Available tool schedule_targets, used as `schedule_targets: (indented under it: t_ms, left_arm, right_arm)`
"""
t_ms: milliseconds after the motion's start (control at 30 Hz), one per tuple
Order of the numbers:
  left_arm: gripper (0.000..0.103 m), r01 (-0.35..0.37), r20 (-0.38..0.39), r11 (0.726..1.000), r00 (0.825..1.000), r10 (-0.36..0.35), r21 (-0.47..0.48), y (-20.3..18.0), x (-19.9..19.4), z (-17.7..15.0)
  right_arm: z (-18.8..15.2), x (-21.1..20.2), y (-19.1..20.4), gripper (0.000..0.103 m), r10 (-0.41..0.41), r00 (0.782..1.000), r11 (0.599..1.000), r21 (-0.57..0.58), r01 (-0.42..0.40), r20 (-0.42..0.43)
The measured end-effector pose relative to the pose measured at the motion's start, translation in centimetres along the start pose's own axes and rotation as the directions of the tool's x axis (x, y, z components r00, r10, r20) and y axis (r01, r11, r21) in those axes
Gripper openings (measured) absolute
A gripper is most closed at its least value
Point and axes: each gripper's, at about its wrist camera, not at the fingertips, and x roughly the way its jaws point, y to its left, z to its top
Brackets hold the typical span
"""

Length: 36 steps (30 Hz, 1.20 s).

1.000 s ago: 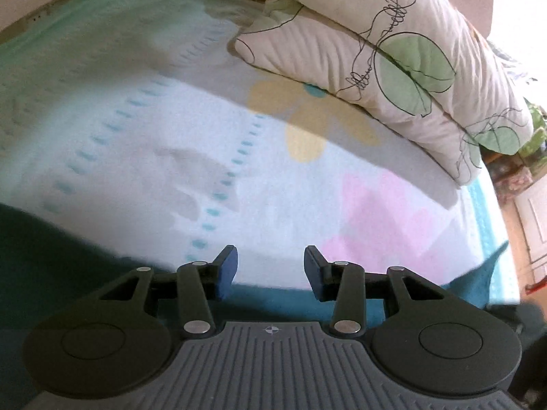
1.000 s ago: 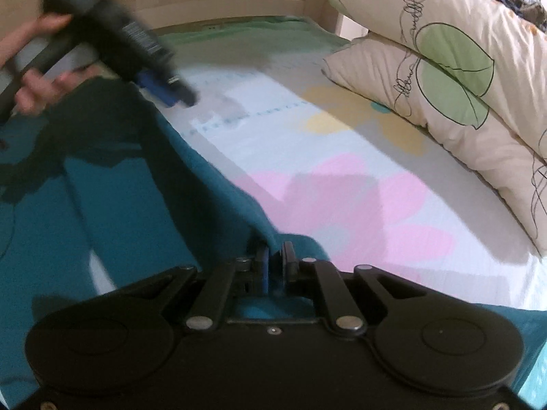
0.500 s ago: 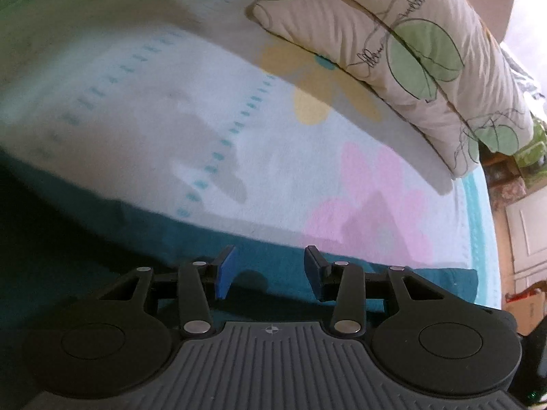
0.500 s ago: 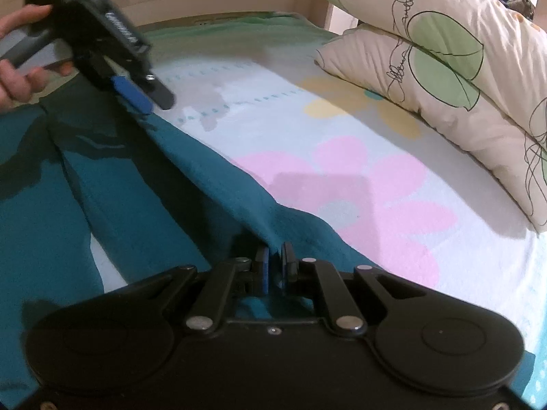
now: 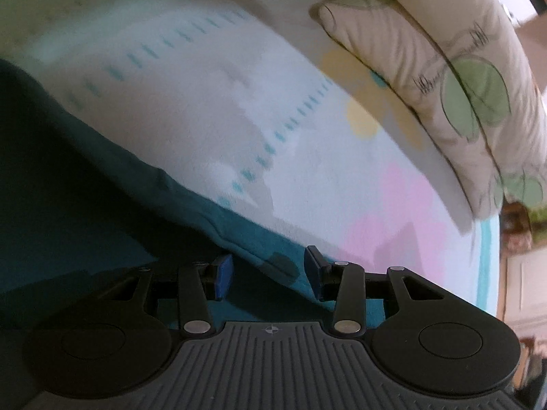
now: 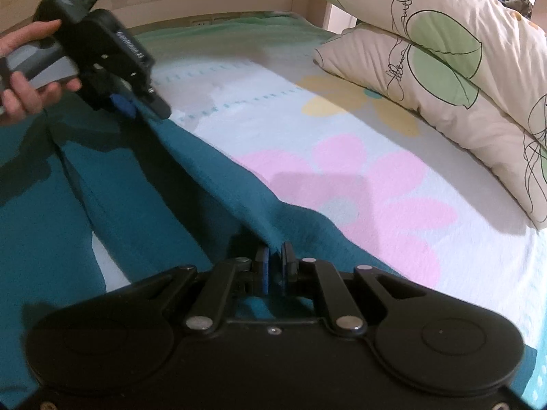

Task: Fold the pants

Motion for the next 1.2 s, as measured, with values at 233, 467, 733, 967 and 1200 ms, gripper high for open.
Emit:
schedule_targets:
  t_ms: [233,467,733,967,1200]
  left_arm:
    - [0.01,-0.044,0.064,0.999,0.997,0.042,0.022,-0.5,0.9,0.6]
    - [0.006,-0.066,0.167,0.97,0.986,0.026,0.236,-2.6,-4.8,-2.5]
    - [0.006,-0.042,0.16,0.906,0.987,-0.028,0.421,0.7,-14.0,-12.4]
    - [0.006,-0.106,0.028,0.898,0.994,0.104,0.426,6.0,-11.0,-18.4]
    - [0.006,-0.144,0.064,0.851,0.99,0.129,0.504,5.6,-9.4,-19.5]
  right_arm:
    - [-0.3,-0.6,0.7,0.012,-0.021,1.0,0.999,0.03,0.021,0.023]
    - [-0.6,-4.9,2.6,0.012,-0.064,0.995,0.997,0.035,0.062,0.079]
    - [-3.2,-11.6,10.1,0.012,-0.055,0.996,0.998,-0.015,0.057,0.074]
    - [-7.0,-10.6,15.0,0.014,0.025,0.999,0.995,0.096,-0.022,-0.03]
    - [-8.8,-13.8,11.1,0.039,-0.08,0.997,0.921,0.382,0.071,0.007]
